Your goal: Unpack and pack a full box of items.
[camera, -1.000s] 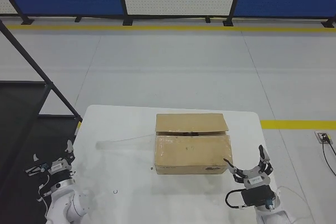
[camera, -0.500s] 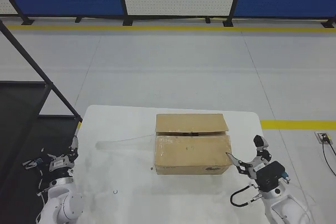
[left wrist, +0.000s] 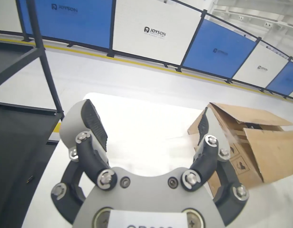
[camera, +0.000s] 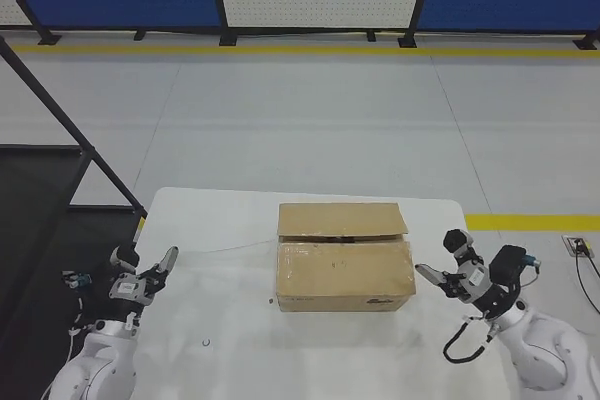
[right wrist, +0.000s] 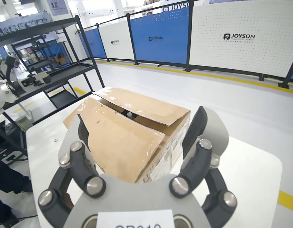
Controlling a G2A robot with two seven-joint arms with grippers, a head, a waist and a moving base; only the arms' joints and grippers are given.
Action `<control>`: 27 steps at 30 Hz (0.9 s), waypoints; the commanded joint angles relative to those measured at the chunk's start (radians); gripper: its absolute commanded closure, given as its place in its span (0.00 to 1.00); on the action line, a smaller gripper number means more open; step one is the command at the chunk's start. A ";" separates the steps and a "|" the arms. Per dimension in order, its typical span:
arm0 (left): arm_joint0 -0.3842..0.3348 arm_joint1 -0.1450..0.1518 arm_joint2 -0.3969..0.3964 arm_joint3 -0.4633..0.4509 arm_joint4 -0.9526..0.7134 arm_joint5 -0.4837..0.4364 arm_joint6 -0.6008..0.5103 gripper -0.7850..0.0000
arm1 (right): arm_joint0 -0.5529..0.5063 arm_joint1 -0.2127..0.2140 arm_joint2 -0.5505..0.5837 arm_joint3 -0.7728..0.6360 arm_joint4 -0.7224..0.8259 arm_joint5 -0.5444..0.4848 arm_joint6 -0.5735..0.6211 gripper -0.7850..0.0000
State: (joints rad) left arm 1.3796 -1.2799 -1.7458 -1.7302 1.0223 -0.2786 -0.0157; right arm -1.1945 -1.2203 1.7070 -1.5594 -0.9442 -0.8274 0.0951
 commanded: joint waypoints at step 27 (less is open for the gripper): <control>-0.092 0.025 -0.045 -0.082 -0.768 -0.025 -0.623 0.00 | 0.261 0.047 -0.063 0.345 0.584 -0.032 0.612 0.00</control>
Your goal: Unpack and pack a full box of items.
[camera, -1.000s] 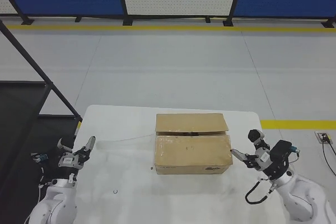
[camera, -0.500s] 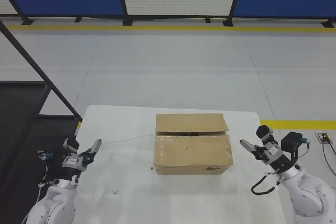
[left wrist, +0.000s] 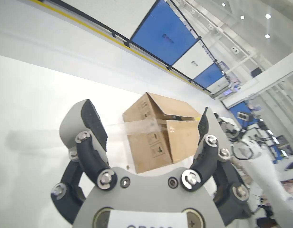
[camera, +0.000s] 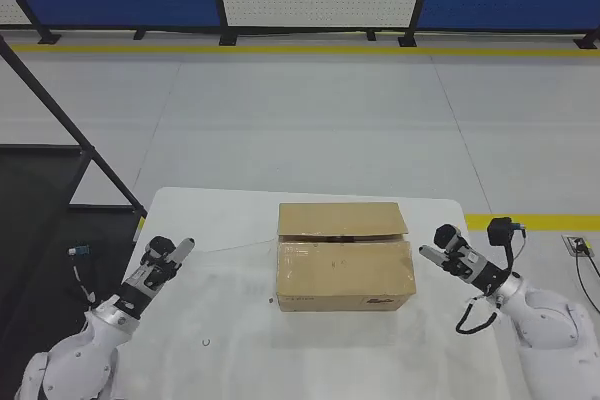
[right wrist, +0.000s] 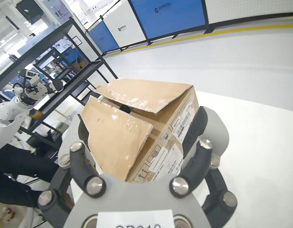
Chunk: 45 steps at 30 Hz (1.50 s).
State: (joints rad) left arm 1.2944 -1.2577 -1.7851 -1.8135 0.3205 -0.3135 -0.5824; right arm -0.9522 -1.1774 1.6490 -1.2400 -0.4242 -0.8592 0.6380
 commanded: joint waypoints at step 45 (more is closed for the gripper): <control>-0.120 0.088 0.007 0.125 -0.438 0.202 -0.449 0.00 | 0.067 0.207 -0.329 0.006 0.779 0.025 0.348 0.00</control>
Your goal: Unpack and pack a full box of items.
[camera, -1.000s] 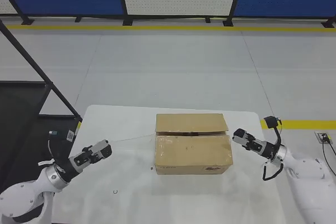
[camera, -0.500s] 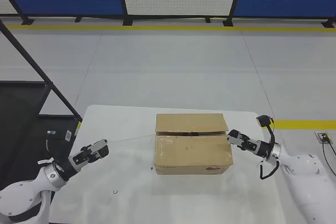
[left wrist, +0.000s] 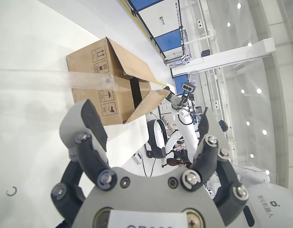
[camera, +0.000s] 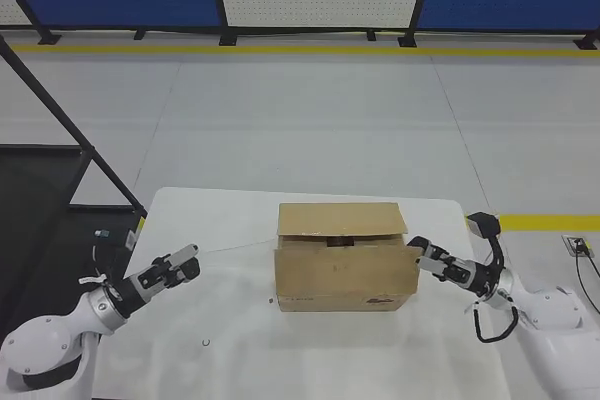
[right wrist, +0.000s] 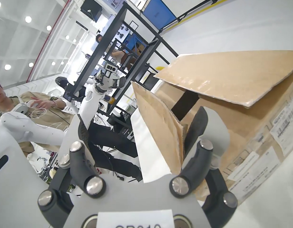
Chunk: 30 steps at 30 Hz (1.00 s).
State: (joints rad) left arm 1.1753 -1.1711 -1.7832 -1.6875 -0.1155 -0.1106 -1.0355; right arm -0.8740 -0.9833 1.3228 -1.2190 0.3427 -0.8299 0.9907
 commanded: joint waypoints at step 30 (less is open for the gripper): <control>-0.015 0.016 0.113 -0.023 0.011 -0.047 0.044 0.00 | -0.182 0.207 -0.078 -0.203 -0.049 -0.182 -0.183 0.00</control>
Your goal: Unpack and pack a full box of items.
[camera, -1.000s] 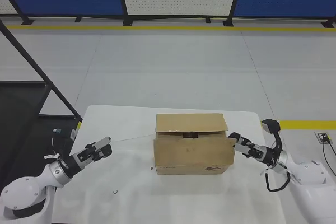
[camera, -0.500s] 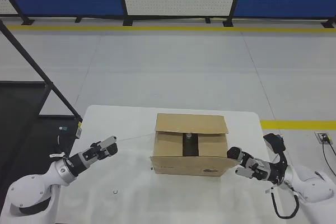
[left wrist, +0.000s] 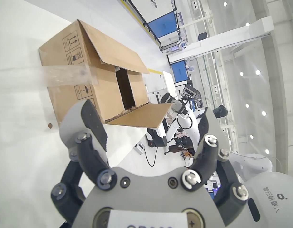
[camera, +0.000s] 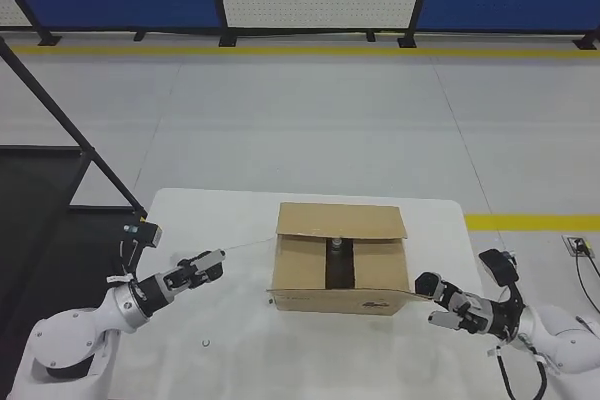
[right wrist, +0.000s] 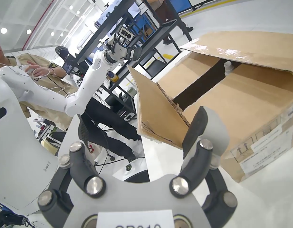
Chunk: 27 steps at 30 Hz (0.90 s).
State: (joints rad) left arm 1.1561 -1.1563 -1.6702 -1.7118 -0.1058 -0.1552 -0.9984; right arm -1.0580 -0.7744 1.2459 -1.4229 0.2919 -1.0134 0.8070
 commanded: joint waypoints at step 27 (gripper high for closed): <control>0.010 0.032 0.087 -0.018 -0.035 -0.013 -0.086 0.00 | -0.069 0.066 -0.061 -0.130 -0.002 0.001 0.001 0.00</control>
State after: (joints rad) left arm 1.1683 -1.1251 -1.5956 -1.7327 -0.1443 -0.1691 -1.0820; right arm -1.1302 -0.7133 1.1995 -1.5564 0.2924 -1.0123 0.8079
